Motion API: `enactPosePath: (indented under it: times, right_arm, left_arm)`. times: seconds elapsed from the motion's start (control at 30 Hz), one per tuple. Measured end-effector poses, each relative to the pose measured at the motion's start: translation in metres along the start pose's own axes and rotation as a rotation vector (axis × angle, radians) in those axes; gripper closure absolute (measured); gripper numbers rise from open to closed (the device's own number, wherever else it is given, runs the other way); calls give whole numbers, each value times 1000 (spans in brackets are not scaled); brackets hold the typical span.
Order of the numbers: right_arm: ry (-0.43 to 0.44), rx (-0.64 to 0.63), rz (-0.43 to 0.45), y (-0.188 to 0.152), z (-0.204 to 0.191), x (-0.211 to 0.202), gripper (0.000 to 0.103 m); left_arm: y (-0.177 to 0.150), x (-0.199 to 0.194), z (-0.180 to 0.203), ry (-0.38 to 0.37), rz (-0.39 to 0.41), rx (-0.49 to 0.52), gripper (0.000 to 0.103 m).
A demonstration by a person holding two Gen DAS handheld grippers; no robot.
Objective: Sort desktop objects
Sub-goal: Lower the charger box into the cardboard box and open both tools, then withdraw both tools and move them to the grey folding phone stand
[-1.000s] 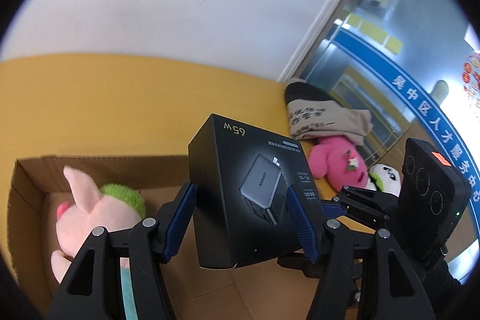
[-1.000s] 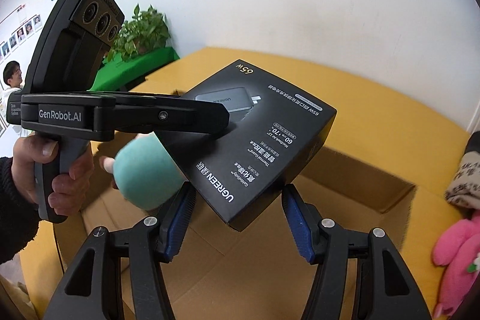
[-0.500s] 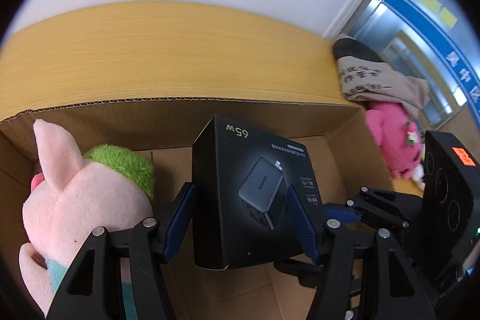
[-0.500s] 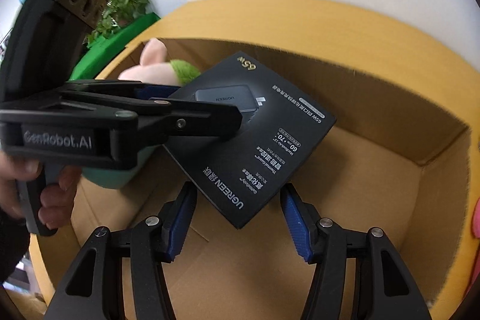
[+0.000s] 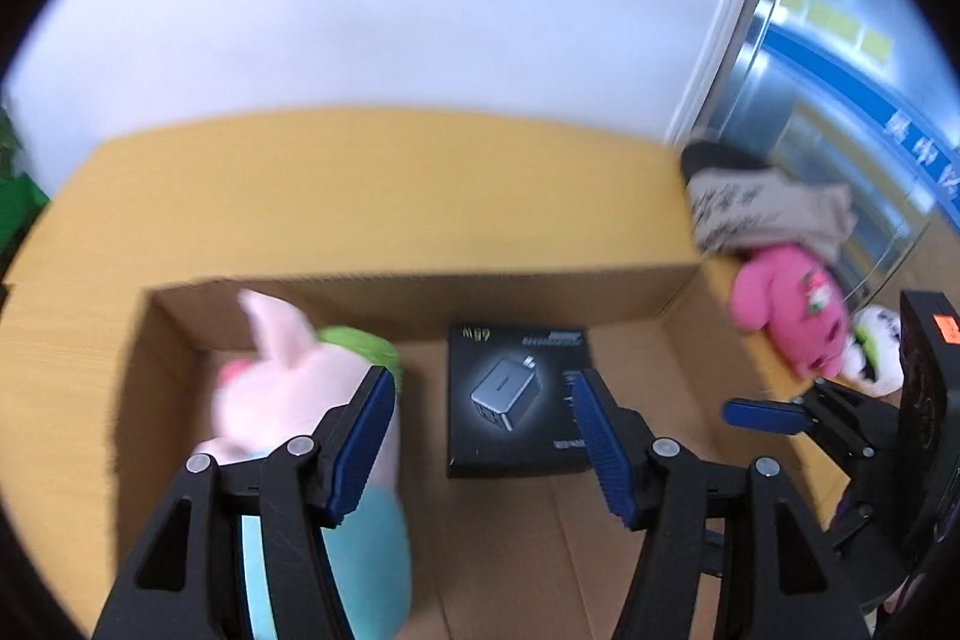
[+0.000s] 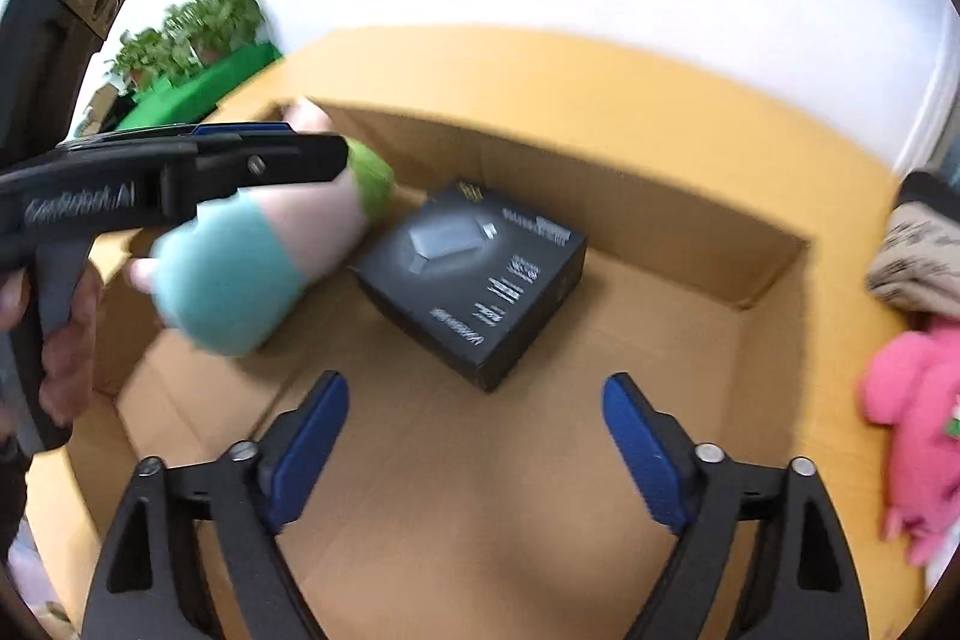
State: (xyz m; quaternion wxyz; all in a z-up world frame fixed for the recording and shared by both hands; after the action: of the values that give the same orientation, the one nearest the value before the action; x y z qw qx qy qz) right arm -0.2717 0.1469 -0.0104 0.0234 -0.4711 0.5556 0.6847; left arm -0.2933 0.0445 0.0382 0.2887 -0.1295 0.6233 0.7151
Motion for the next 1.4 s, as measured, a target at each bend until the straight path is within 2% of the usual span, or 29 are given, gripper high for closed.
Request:
enactPosePath:
  times: [0.03, 0.07, 0.1, 0.2, 0.27, 0.3, 0.33, 0.37, 0.43, 0.47, 0.5, 0.53, 0.57, 0.6, 0.63, 0.67, 0.73, 0.87, 1.07, 1.27, 1.4]
  right_arm:
    - [-3, -6, 35, 2, -6, -21, 9]
    - [-6, -8, 68, 2, -10, -42, 9]
    - [-8, -3, 104, 4, -16, -60, 9]
    - [-9, 25, 233, 7, -43, -111, 10]
    - [-39, 31, 312, 5, -57, -140, 44]
    - [-54, 30, 320, 3, -65, -147, 84]
    - [-60, 36, 319, -2, -73, -150, 97]
    - [-52, 50, 321, -7, -82, -156, 97]
    - [-40, 68, 301, -18, -96, -162, 97]
    - [-45, 75, 290, -23, -100, -164, 97]
    - [-60, 86, 283, -28, -102, -167, 91]
    - [-77, 95, 278, -33, -103, -170, 58]
    - [-99, 102, 281, -37, -104, -174, 34]
    - [-114, 106, 292, -40, -105, -178, 0]
    - [-128, 106, 320, -41, -107, -186, 1]
    - [-131, 107, 334, -42, -110, -192, 1]
    - [-127, 118, 330, -45, -114, -196, 1]
    - [-134, 99, 309, -53, -122, -197, 0]
    - [-147, 138, 292, -58, -119, -198, 0]
    - [-143, 129, 281, -63, -122, -198, 0]
    - [-137, 132, 269, -68, -124, -197, 0]
  left_arm:
    - [4, -19, 1, 13, 35, 10, 37]
    - [5, -39, 2, 31, 68, 24, 27]
    - [5, -58, 3, 47, 100, 36, 22]
    - [-3, -108, 9, 79, 173, 62, 22]
    - [-15, -131, 18, 80, 186, 80, 24]
    - [-21, -138, 22, 92, 184, 91, 48]
    - [-29, -145, 25, 111, 173, 96, 75]
    - [-37, -151, 27, 118, 156, 87, 99]
    - [-52, -160, 33, 90, 132, 56, 98]
    - [-59, -166, 36, 100, 131, 66, 98]
    - [-63, -171, 38, 117, 138, 83, 96]
    - [-66, -175, 40, 126, 143, 91, 90]
    - [-70, -182, 42, 133, 147, 96, 62]
    - [-72, -188, 42, 144, 154, 98, 21]
    - [-73, -195, 42, 160, 173, 101, 12]
    - [-73, -202, 41, 175, 200, 103, 12]
    - [-75, -212, 40, 196, 225, 109, 12]
    - [-83, -220, 39, 194, 214, 95, 12]
    - [-91, -224, 40, 198, 207, 103, 12]
    - [-96, -226, 35, 225, 200, 93, 12]
    - [-100, -224, 35, 209, 187, 89, 12]
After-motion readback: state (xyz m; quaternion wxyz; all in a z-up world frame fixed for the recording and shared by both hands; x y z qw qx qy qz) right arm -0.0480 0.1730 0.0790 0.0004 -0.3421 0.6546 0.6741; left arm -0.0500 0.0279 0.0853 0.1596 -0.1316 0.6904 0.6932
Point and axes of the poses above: each gripper's, at about its wrist camera, not at the fingertips, and x roughly the way its jaws point, z to its right, y to its top, the point moved 9 cm from there along x, roughly the way its jaws point, and after that the axes turned 10 degrees about z, right-handed, at the moved point
